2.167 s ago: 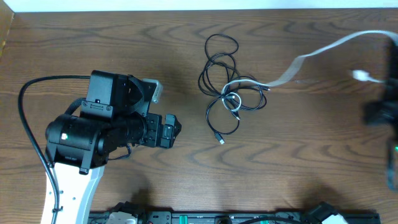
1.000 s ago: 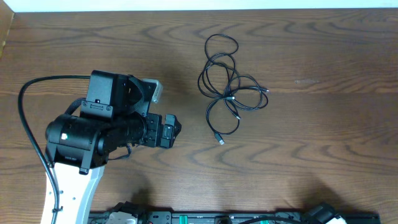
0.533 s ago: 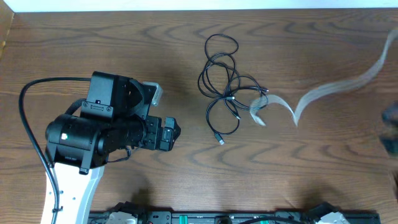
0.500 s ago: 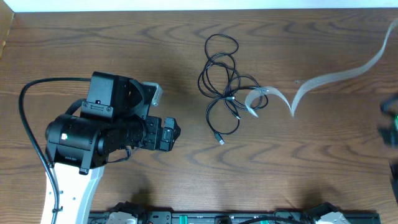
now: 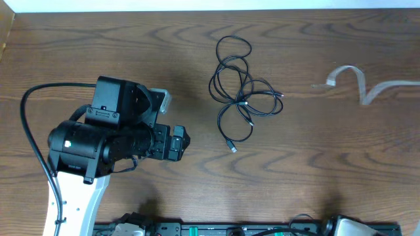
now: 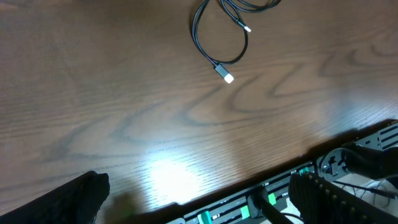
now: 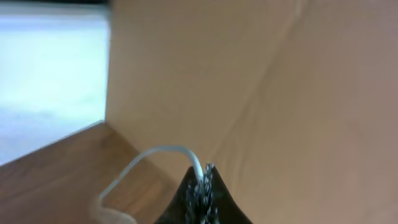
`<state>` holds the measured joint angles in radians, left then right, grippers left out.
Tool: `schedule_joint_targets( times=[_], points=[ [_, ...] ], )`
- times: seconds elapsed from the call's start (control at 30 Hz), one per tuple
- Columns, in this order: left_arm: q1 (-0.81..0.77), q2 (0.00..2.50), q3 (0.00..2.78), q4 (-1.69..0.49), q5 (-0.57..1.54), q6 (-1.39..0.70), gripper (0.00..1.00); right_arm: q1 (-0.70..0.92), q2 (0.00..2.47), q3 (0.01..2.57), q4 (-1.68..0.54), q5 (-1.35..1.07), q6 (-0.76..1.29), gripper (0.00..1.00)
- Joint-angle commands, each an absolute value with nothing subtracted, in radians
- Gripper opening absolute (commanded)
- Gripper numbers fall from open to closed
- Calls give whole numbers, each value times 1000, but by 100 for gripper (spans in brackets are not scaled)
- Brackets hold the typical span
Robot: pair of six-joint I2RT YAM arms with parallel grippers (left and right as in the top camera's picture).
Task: Untangle cables
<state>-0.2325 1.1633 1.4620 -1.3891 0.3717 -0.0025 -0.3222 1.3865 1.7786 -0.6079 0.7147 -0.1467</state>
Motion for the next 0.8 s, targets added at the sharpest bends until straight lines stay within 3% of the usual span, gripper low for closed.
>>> schedule_joint_targets(
  times=[0.0, 0.17, 0.37, 0.4, 0.43, 0.47, 0.5, 0.77],
  points=[
    [-229, 1163, 1477, -1402, 380, 3, 98, -501, 1442, 1793, -668, 422, 218, 1],
    [-229, 1163, 1477, -1411, 381, 2, 98, -689, 1573, 1792, -737, 96, 329, 1],
    [-229, 1163, 1477, -1412, 381, -7, 98, -765, 1740, 1792, -803, -117, 329, 1],
    [-229, 1163, 1477, -1412, 381, -10, 98, -766, 1767, 1792, -817, -133, 329, 7],
    [-229, 1163, 1477, -1412, 381, -14, 98, -766, 1791, 1792, -832, -143, 328, 42],
    [-229, 1163, 1477, -1412, 381, -14, 98, -766, 1816, 1792, -850, -154, 326, 85],
    [-229, 1163, 1477, -1412, 381, -16, 98, -765, 1840, 1792, -866, -172, 313, 99],
    [-229, 1165, 1477, -1409, 381, -21, 98, -756, 1892, 1792, -938, -239, 317, 99]
  ],
)
